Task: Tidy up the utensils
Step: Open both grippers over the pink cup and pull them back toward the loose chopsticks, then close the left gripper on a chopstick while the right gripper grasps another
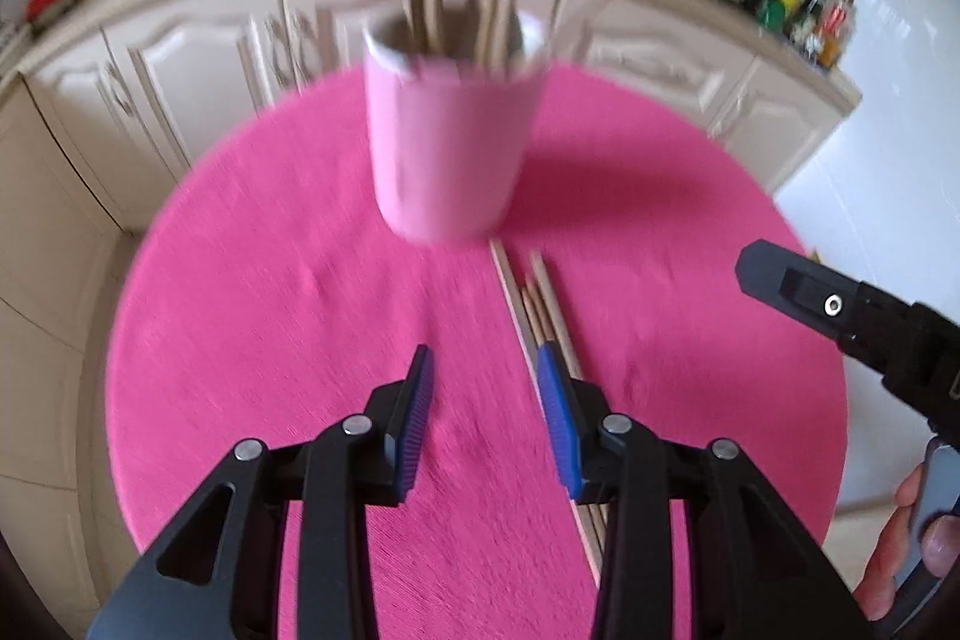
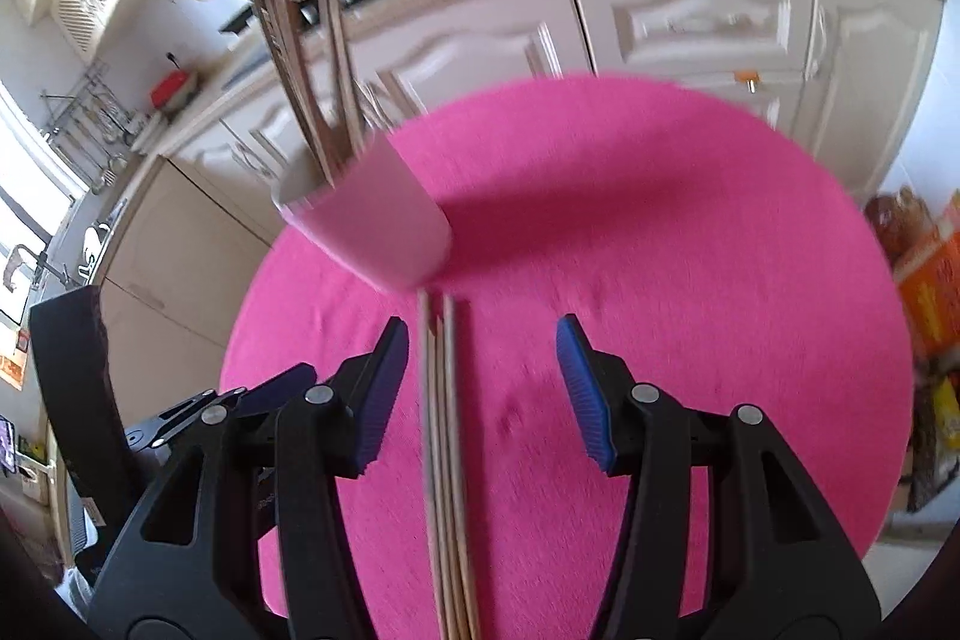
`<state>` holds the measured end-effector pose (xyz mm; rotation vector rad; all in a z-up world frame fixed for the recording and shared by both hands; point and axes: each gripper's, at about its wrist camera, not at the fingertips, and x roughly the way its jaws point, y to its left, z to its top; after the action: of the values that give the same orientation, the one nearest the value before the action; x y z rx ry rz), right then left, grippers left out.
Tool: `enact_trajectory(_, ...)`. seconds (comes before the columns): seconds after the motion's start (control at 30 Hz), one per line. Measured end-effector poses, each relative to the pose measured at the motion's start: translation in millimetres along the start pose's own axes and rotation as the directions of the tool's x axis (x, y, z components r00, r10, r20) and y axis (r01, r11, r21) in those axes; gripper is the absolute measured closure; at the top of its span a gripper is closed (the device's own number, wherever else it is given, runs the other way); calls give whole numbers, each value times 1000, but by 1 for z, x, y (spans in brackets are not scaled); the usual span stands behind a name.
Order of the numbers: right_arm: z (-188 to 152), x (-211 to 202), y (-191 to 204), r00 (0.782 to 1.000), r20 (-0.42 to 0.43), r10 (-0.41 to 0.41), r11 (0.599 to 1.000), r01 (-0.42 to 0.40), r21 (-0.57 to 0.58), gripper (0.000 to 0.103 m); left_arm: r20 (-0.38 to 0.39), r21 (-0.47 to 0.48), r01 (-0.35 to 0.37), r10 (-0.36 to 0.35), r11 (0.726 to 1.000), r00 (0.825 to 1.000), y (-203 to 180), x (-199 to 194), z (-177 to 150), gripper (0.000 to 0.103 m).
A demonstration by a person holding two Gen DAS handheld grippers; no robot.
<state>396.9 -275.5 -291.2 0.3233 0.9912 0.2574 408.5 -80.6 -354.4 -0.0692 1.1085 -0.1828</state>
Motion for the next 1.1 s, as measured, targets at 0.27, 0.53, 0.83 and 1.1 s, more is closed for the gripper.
enact_trajectory(0.27, -13, 13, -17, 998, -64, -8, 999, 11, 36, 52, -102, 8, 11, -10, 1000, 995, -10, 34, -18, 67)
enact_trajectory(0.53, -12, 17, -27, 996, -85, -4, 998, 9, 56, 52, -104, 58, -20, 26, 998, 994, -28, 44, -11, 64)
enact_trajectory(0.83, -8, 23, -27, 994, -107, 2, 998, 4, 57, 52, -150, 50, -77, 84, 996, 985, -24, 47, 4, 56)
enact_trajectory(1.1, -7, 27, -29, 993, -122, -1, 998, 9, 61, 52, -179, 51, -105, 112, 993, 977, -30, 56, 10, 56)
